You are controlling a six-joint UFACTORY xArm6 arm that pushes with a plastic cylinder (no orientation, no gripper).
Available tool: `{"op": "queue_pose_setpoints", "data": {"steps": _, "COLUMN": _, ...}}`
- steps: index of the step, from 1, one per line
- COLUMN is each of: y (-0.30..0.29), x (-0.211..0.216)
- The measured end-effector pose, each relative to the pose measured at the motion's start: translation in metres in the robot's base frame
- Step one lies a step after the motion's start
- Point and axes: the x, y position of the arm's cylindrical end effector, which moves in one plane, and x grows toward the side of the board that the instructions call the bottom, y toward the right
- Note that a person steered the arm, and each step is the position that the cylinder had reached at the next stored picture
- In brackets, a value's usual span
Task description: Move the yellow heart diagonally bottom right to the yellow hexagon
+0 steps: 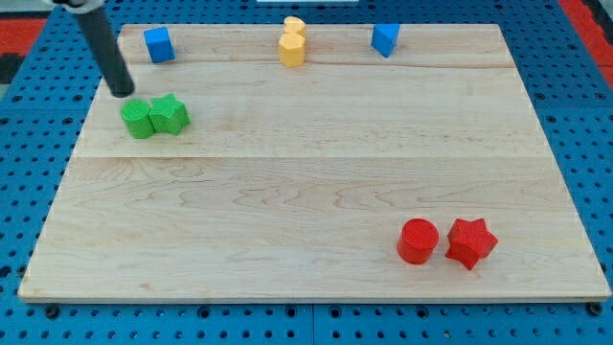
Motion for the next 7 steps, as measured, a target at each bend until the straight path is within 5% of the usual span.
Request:
{"op": "queue_pose_setpoints", "data": {"steps": 4, "y": 0.098, "x": -0.141}}
{"op": "queue_pose_setpoints", "data": {"steps": 7, "y": 0.141, "x": -0.141}}
